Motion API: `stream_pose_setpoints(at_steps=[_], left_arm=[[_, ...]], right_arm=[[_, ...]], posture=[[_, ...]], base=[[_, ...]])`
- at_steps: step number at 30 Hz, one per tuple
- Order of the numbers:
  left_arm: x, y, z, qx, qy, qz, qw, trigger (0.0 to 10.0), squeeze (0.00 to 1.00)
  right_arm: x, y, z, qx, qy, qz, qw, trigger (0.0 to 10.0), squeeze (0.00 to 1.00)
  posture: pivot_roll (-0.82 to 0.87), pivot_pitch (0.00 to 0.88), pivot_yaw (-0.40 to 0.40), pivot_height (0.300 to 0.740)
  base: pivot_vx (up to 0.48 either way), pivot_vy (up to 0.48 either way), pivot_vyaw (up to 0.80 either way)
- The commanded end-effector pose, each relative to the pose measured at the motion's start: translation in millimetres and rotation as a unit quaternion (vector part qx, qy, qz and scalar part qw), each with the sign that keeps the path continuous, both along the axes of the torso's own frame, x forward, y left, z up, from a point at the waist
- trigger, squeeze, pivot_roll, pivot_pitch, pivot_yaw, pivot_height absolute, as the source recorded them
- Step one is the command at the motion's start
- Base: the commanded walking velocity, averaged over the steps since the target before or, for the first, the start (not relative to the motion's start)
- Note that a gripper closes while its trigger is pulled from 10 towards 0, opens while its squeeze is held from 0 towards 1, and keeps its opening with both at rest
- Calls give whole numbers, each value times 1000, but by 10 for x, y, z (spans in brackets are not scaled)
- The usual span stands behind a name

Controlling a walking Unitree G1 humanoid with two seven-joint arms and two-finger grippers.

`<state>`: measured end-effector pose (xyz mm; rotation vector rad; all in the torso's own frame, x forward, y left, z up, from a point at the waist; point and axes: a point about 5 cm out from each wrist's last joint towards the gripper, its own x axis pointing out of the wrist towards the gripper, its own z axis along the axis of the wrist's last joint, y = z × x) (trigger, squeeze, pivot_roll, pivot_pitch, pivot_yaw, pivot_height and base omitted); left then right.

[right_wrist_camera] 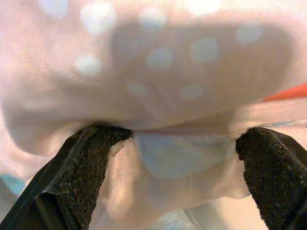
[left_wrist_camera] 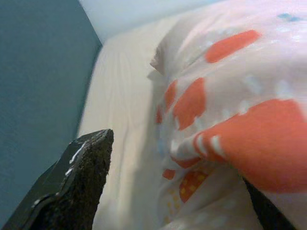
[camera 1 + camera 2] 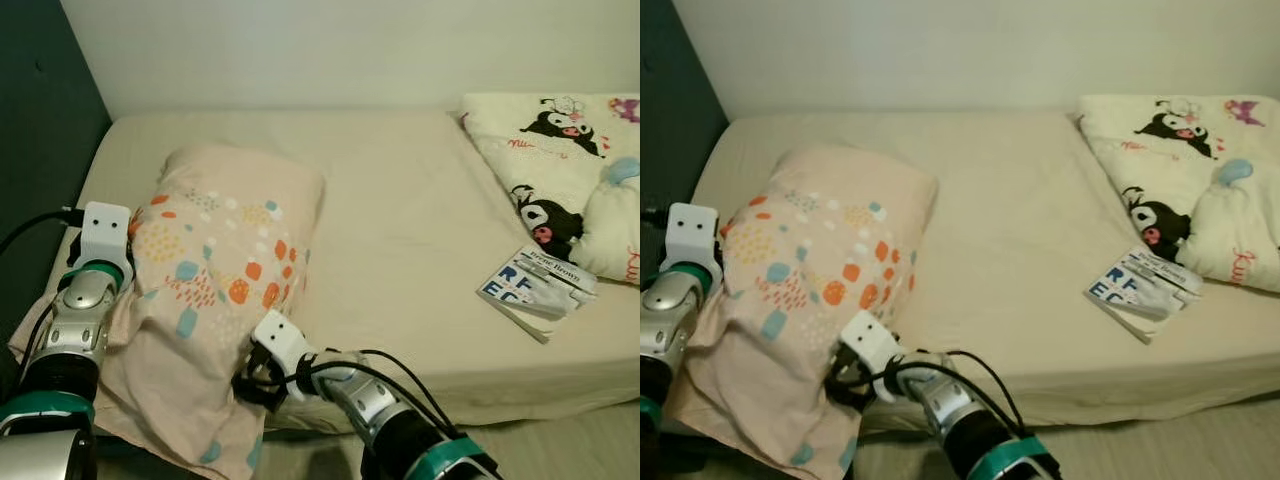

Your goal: Clean up the room

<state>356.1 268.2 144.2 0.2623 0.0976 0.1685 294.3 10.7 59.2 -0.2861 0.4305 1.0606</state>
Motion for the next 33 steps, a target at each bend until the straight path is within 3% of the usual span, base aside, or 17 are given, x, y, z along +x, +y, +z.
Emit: stream_pose_setpoints(at_steps=[1,3,5,6,9,10,12,15,19,24,26,30,31,33], left_arm=[[-24,-169,-111,-5,15,-39,999,10000,0],[-235,-509,-477,-26,54,-95,994,10000,0],[-381,-681,-689,-46,79,-113,989,10000,0],[-381,-681,-689,-46,79,-113,989,10000,0],[-476,-711,-797,-53,90,-113,988,10000,0],[-476,-711,-797,-53,90,-113,988,10000,0],[-485,-664,-780,-52,88,-110,989,10000,0],[-480,-587,-748,-37,85,-107,990,10000,0],[-597,-53,-630,59,98,-80,990,10000,0],[-706,189,-521,82,89,-66,990,10000,0],[-828,381,-244,51,37,-76,995,10000,0],[-871,415,-147,37,18,-88,995,10000,0],[-923,279,2,11,-8,-155,988,10000,0],[-909,43,44,-5,-23,-204,979,10000,0]], right_arm=[[-156,268,-5,32,10,15,999,10000,0],[90,-52,11,28,-9,-84,996,10000,0],[268,-276,85,38,-25,-158,986,10000,0],[268,-276,85,38,-25,-158,986,10000,0],[488,-581,242,62,-48,-248,966,10000,0],[488,-581,242,62,-48,-248,966,10000,0],[534,-717,271,54,-49,-251,965,10000,0],[525,-759,257,44,-42,-239,969,10000,0],[223,-897,84,19,-1,-157,987,10000,0],[109,-1033,53,18,-5,-162,987,10000,0],[69,-1301,61,21,-15,-215,976,10000,0],[66,-1393,69,23,-18,-236,971,10000,0],[144,-1605,136,46,-53,-312,948,10000,0],[210,-1698,208,83,-80,-368,923,10000,0]], posture=[[170,59,30,622],[169,66,32,622],[165,67,33,622],[165,67,33,622],[161,66,34,622],[161,66,34,622],[166,56,33,622],[165,55,35,622],[166,45,35,622],[166,45,35,622],[164,49,34,622],[164,49,34,622],[168,47,24,622],[172,43,20,622]], base=[[0,0,0],[0,0,0],[0,0,0],[0,0,0],[0,0,0],[0,0,0],[0,0,0],[0,0,0],[0,0,0],[0,0,0],[0,0,0],[0,0,0],[0,0,0],[0,0,0]])
